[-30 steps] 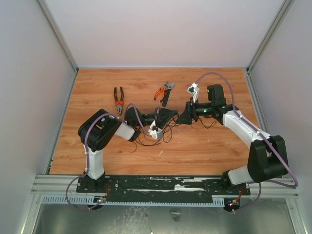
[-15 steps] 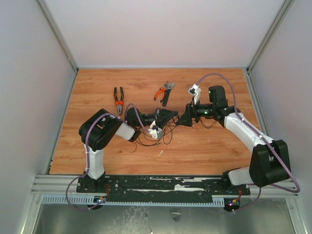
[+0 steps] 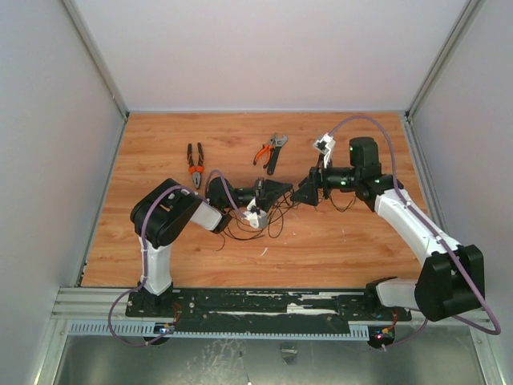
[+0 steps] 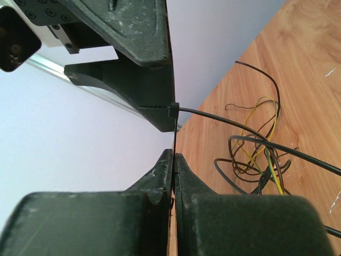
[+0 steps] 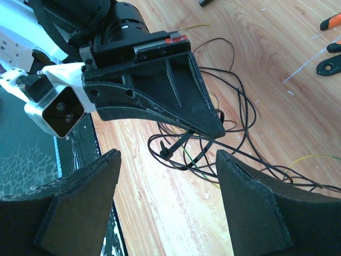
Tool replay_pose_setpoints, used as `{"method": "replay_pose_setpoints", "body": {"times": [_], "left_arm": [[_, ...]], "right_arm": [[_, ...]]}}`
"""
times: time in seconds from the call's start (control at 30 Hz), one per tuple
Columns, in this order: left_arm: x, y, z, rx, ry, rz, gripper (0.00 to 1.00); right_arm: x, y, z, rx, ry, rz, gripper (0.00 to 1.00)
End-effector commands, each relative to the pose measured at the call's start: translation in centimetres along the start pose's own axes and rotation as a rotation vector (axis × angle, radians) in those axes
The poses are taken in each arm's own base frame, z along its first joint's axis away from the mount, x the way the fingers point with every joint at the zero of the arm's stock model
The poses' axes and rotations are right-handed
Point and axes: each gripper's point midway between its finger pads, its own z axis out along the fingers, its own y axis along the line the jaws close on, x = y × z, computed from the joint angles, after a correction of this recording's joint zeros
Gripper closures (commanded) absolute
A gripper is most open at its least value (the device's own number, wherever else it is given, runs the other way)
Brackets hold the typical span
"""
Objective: Zip-tie the wires
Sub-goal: Tie the cable at the center of the board.
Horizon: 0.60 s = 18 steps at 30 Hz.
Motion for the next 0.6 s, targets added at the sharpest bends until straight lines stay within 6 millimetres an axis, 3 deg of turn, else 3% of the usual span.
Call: {"method": "replay_pose_setpoints", "body": {"times": [0.0,0.57], "left_arm": [[-0.5,1.1,-0.1,-0.038,-0.026,0.05,1.0],[-0.6,1.5,-0.1,-0.044,-0.028,0.056,1.0]], "right_arm": [[-2.7,1.6,-0.3,-0.045,-0.058,-0.053,0.28],[-2.1,1.6,1.1,-0.066,-0.029,-0.03,0.56]]}}
